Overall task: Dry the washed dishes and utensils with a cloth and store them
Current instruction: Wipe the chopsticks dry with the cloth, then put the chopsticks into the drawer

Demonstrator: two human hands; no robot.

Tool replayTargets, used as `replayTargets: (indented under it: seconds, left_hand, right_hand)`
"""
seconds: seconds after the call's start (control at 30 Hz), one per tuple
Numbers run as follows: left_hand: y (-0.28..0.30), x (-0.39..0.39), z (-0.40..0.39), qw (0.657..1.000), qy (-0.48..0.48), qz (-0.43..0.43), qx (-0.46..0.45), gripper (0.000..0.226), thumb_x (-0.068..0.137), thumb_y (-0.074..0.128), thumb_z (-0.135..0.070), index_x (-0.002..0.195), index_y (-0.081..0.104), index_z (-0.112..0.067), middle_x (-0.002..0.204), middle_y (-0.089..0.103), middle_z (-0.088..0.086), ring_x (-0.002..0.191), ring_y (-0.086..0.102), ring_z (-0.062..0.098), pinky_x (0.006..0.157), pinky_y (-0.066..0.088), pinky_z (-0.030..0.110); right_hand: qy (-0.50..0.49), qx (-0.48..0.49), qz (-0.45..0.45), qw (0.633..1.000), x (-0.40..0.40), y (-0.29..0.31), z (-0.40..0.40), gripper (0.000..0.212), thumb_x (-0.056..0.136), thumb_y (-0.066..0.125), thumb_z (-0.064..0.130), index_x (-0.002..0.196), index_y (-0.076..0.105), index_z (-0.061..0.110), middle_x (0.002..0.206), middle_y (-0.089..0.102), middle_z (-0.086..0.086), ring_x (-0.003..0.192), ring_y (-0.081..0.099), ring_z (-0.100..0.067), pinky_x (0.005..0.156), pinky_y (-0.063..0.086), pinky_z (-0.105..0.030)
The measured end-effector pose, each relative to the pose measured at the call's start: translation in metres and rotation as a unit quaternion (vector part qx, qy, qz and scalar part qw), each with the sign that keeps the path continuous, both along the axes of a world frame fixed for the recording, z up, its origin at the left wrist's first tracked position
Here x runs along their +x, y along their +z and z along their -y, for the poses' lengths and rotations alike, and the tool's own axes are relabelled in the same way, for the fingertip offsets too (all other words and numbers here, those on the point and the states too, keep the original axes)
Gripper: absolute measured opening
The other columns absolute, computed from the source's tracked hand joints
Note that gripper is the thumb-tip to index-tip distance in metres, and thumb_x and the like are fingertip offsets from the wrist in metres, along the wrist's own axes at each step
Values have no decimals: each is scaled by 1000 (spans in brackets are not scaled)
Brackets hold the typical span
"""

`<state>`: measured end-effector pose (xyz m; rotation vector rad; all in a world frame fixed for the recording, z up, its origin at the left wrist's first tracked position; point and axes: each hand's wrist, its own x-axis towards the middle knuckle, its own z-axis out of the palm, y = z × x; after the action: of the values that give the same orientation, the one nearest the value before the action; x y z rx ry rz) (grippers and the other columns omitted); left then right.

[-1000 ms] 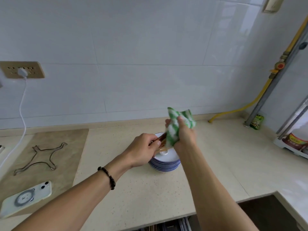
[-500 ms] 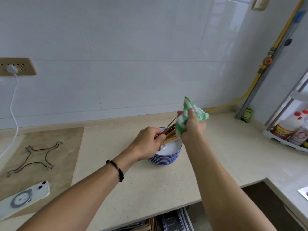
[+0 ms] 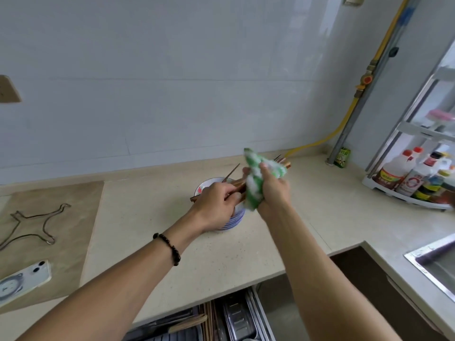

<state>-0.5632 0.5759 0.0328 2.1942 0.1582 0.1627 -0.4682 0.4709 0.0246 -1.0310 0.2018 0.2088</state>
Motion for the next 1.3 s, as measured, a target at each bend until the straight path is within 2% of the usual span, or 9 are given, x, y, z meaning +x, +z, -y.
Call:
replayTargets:
  seconds: [0.1, 0.27, 0.47, 0.6, 0.73, 0.87, 1.03, 1.2, 1.3]
  left_hand:
    - [-3, -8, 29, 1000, -11, -5, 11, 31, 103, 50, -18, 81, 62, 0, 59, 56, -2, 54, 49, 13, 54, 37, 26]
    - [-18, -12, 75, 1000, 8, 1, -12, 30, 102, 49, -14, 75, 59, -11, 61, 58, -3, 52, 49, 12, 50, 34, 25]
    - [-35, -41, 128, 999, -3, -44, 22, 34, 103, 50, -19, 69, 55, -18, 61, 57, -2, 50, 48, 8, 54, 36, 27]
    - [-44, -53, 150, 998, 29, -52, -8, 30, 101, 49, -15, 76, 62, -7, 61, 57, 1, 50, 48, 13, 51, 35, 30]
    - [-48, -80, 159, 997, 3, -80, 19, 26, 103, 49, -23, 88, 67, -12, 62, 57, -3, 50, 47, 4, 53, 38, 26]
    - [-69, -106, 162, 994, 1, -111, 20, 28, 103, 49, -25, 86, 67, -11, 61, 57, -5, 53, 49, 4, 60, 42, 26]
    - [-122, -131, 146, 975, 59, -215, 12, 32, 104, 48, -24, 77, 63, -14, 63, 60, -4, 54, 49, 9, 60, 41, 27]
    - [-212, -142, 162, 941, 142, -303, -42, 31, 105, 44, -17, 83, 62, -6, 67, 57, 6, 45, 44, 12, 37, 33, 17]
    - [-271, -135, 164, 917, 206, -333, -76, 23, 100, 43, -9, 84, 61, -6, 70, 57, 10, 45, 43, 16, 38, 29, 18]
  right_hand:
    - [-91, -18, -26, 995, 20, 4, 35, 13, 96, 67, 18, 95, 61, 7, 95, 73, -19, 69, 70, -25, 72, 60, -43]
    - [33, -46, 2, 998, -29, -33, 66, 14, 96, 66, 14, 105, 67, 4, 97, 75, -19, 81, 73, -28, 74, 60, -42]
    - [-50, -34, -76, 995, -30, -40, 131, 25, 95, 69, 22, 112, 65, 5, 96, 75, -15, 76, 73, -24, 60, 57, -35]
    - [48, -35, -66, 996, -77, -56, 140, 12, 95, 67, 13, 99, 65, 2, 86, 76, -16, 72, 73, -25, 68, 59, -39]
    - [-13, -11, -107, 994, -50, -59, 177, 21, 94, 69, 17, 106, 60, 2, 89, 75, -15, 69, 74, -23, 68, 62, -39]
    - [-24, -104, -115, 988, -40, -88, 198, 23, 96, 67, 20, 112, 59, 5, 99, 73, -14, 84, 74, -24, 81, 62, -42]
    - [-83, -296, -86, 948, -28, -151, 231, 31, 94, 66, 27, 121, 61, 11, 113, 69, -12, 101, 70, -29, 93, 57, -48]
    - [33, -278, -99, 955, -66, -205, 236, 17, 95, 65, 20, 109, 66, 11, 90, 76, -15, 81, 75, -31, 82, 61, -48]
    - [72, -268, -116, 954, -80, -237, 237, 11, 97, 63, 17, 104, 67, 9, 84, 76, -16, 78, 76, -30, 82, 61, -49]
